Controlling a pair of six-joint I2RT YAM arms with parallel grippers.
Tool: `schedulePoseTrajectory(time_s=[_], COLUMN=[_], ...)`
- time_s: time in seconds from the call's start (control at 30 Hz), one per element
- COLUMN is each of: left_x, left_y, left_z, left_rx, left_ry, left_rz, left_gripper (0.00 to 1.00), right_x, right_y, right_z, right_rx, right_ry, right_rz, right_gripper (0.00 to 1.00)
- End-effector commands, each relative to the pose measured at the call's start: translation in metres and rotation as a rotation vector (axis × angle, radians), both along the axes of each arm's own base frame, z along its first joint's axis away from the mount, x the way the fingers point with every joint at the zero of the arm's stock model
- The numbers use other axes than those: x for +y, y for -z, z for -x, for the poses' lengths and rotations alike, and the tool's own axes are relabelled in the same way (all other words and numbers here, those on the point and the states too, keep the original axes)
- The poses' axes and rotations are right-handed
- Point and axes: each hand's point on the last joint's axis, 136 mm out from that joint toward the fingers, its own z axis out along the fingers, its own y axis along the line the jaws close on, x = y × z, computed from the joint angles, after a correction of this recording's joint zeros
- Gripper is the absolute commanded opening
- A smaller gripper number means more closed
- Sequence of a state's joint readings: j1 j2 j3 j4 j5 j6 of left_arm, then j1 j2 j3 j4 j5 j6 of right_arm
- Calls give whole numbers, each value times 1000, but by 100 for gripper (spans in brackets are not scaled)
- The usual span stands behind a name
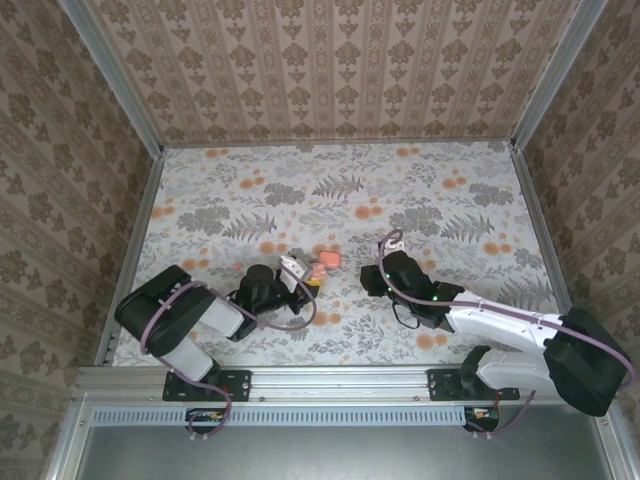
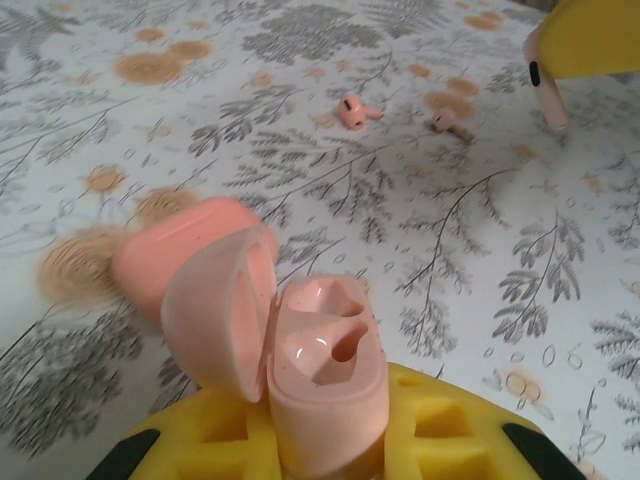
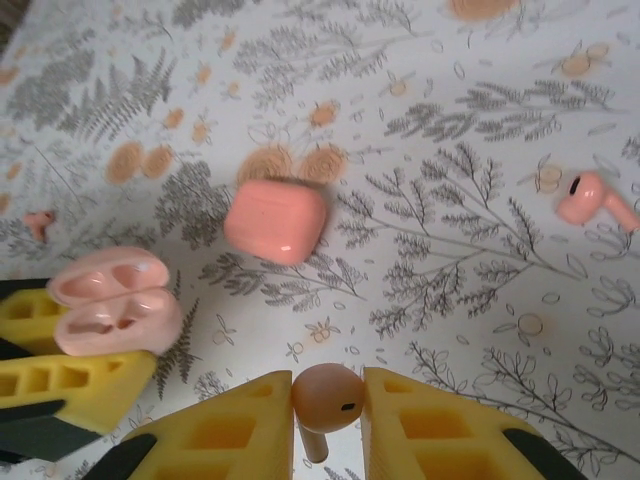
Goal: Insert the wireless bluetooth earbuds into the charging case
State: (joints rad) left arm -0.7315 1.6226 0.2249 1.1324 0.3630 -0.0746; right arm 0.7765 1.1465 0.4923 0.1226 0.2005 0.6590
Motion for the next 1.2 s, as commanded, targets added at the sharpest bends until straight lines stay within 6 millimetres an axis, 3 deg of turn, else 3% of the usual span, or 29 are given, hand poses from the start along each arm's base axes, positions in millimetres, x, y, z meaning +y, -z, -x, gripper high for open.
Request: schedulePoseTrajectory(time_s=[0.0, 0.17, 0.5, 0.87, 1.17], left_x=[-29, -44, -57, -64, -63], left_y=[-44, -53, -58, -69, -70], left_z=[3, 10, 6, 1, 2], left_rx=[-128, -157, -147, -148, -143], left_ry=[111, 167, 163, 158, 154], left_rz=[136, 155, 175, 205, 208], left_gripper=[14, 14, 13, 13, 13], right_x=[1, 4, 26, 44, 47], right_y=[-28, -39, -61, -65, -68], right_z=[-7, -4, -5, -8, -11], right_rx=[-127, -175, -238, -251, -263], right_ry=[-11, -44, -123, -178, -179], right_rz=[-51, -81, -181, -222, -231], right_gripper=[23, 23, 23, 23, 22])
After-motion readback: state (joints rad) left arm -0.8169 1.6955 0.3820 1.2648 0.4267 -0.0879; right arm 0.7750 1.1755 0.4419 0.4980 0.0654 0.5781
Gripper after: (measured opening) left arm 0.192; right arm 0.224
